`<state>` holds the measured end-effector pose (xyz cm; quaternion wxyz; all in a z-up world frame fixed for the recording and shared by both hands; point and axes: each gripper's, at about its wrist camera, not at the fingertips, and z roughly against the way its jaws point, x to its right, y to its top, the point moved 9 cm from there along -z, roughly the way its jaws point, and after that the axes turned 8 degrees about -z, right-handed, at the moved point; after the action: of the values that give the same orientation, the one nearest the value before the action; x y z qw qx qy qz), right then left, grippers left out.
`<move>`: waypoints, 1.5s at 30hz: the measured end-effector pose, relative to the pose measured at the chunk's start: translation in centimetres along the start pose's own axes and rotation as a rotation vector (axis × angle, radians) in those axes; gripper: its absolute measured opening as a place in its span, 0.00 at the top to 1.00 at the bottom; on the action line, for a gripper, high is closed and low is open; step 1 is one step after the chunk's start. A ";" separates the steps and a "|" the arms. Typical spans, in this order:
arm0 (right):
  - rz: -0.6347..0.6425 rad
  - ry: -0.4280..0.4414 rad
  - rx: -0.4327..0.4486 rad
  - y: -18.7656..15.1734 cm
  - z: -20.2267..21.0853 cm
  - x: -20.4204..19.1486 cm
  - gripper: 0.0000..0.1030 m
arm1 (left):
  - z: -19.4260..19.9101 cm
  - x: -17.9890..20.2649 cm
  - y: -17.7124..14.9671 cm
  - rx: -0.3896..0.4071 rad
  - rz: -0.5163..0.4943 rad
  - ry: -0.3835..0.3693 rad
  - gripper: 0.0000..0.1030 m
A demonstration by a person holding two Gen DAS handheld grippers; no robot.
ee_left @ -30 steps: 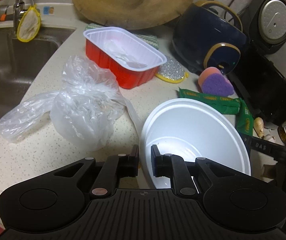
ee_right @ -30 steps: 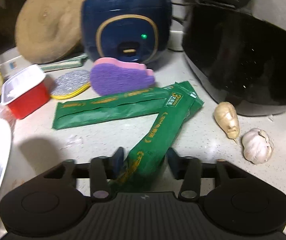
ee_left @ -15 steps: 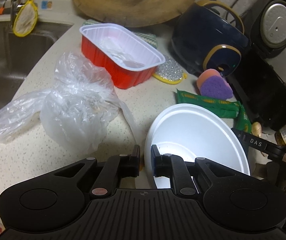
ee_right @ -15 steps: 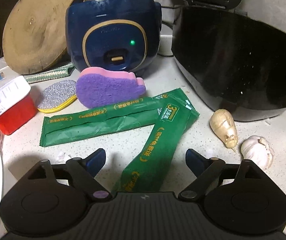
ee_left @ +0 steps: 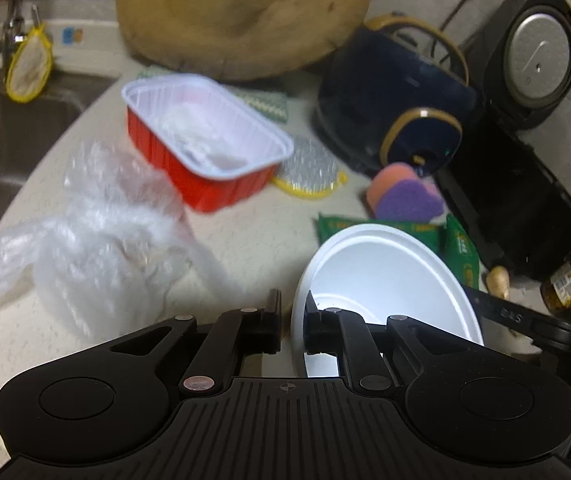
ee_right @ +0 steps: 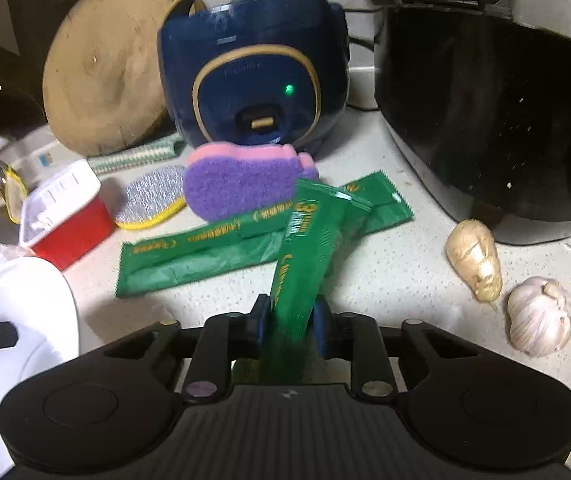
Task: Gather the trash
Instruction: 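Lift the green sachet with the right gripper while the left lifts the bowl, then carry the sachet and bowl with both grippers over the green-lined bin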
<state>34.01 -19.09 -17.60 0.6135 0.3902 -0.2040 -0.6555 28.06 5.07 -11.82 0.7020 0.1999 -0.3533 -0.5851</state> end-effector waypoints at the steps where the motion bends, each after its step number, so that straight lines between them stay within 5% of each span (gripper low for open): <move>1: -0.004 0.010 0.006 0.3 0.2 0.1 0.81 | 0.1 -0.2 0.4 0.014 0.002 0.010 0.88; 14: 0.086 0.175 -0.033 1.4 -0.7 -2.4 0.83 | 5.4 -6.1 3.3 0.148 0.073 0.191 0.90; 20: 0.114 0.249 -0.091 1.1 -2.3 -4.5 0.83 | 8.9 -9.3 2.7 0.221 0.210 0.234 0.90; 27: 0.164 0.301 -0.095 0.5 -0.9 -7.8 0.84 | 16.7 -16.4 1.7 0.351 0.271 0.437 0.90; 38: 0.261 0.371 -0.067 -3.7 5.3 -17.6 0.84 | 28.6 -28.9 -4.7 0.426 0.349 0.640 0.90; 42: 0.317 0.400 -0.087 -6.9 7.7 -21.0 0.85 | 30.9 -33.3 -8.7 0.394 0.392 0.678 0.90; 45: 0.337 0.421 -0.141 -10.3 9.2 -23.1 0.86 | 30.8 -35.1 -11.7 0.318 0.386 0.637 0.90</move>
<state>19.06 2.92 -13.64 0.7685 0.4346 -0.0880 -0.4613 -4.69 40.19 -8.54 0.8337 0.4072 -0.2352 -0.2895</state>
